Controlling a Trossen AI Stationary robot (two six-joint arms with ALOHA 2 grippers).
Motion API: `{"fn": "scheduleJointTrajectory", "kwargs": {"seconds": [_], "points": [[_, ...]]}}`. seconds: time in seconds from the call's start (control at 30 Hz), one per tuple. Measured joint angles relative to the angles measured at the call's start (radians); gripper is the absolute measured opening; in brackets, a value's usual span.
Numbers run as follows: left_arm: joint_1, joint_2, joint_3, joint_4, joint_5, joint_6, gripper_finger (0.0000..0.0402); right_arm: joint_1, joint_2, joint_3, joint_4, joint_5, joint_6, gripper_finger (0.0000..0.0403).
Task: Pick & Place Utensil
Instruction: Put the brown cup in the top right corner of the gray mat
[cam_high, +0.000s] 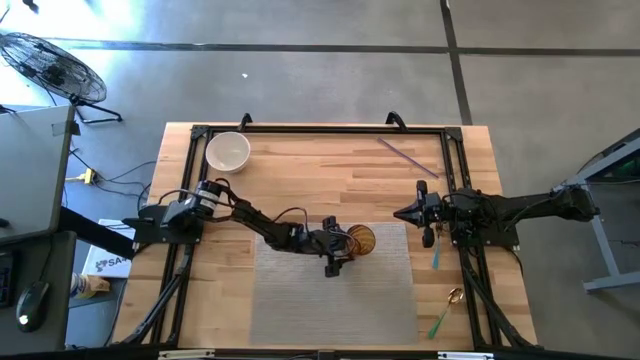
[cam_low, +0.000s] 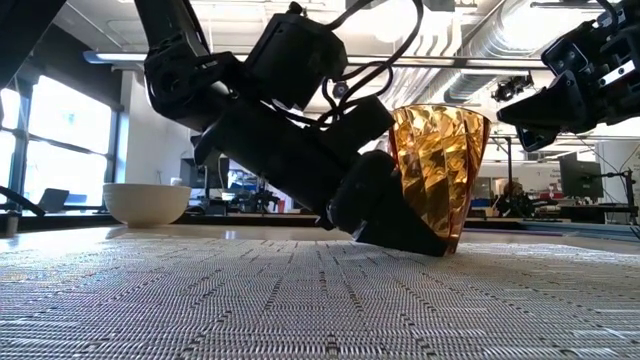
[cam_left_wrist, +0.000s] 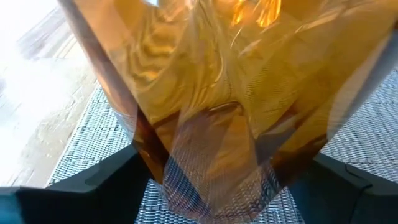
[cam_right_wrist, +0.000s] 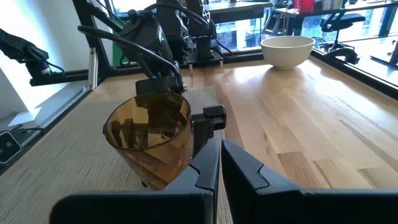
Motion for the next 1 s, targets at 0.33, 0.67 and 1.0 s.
{"fn": "scheduleJointTrajectory", "kwargs": {"seconds": [0.33, 0.67, 1.0], "points": [[0.000, -0.009, -0.001, -0.027, -0.011, -0.014, 0.0350, 0.000, 0.000, 0.000, 0.000, 0.000, 0.000, 0.0012], [-0.006, -0.027, -0.001, -0.056, -0.029, -0.016, 0.0387, 0.000, 0.000, 0.000, 0.000, -0.001, 0.000, 0.0012], [-0.006, -0.072, -0.004, -0.152, -0.022, -0.011, 0.0357, 0.000, -0.001, 0.000, 0.007, -0.007, -0.001, 0.0012]]}}
